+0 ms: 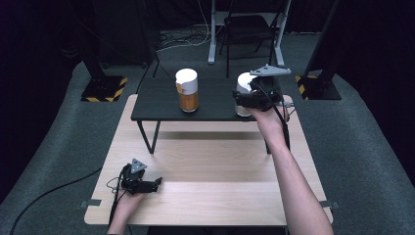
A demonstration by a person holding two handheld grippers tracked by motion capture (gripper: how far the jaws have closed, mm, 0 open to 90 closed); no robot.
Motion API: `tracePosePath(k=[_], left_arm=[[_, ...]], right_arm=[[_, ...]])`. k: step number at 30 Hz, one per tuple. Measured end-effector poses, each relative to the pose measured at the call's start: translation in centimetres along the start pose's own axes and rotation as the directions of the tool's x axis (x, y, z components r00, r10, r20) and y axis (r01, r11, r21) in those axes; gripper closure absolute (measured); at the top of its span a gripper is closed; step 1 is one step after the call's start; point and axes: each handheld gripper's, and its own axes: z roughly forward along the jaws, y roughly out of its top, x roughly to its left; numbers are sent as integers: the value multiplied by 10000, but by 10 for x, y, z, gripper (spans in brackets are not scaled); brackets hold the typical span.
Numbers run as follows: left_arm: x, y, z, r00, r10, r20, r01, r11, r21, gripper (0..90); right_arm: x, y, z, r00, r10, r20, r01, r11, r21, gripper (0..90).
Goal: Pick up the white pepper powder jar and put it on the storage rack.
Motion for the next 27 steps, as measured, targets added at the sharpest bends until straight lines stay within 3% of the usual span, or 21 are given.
tracePosePath(k=[7, 18, 27], left_arm=[[0, 0, 0, 10000, -4, 0, 4, 10000, -3, 60], [0, 1, 0, 10000, 26, -4, -26, 10000, 15, 60], [0, 1, 0, 10000, 24, 0, -24, 10000, 15, 60]], right_arm=[[-4, 6, 17, 9992, 360, -166, -358, 9992, 149, 295], [-9, 13, 35, 9974, 722, 86, -724, 9967, 371, 295], [-6, 18, 44, 9976, 597, 339, -619, 9957, 685, 295]])
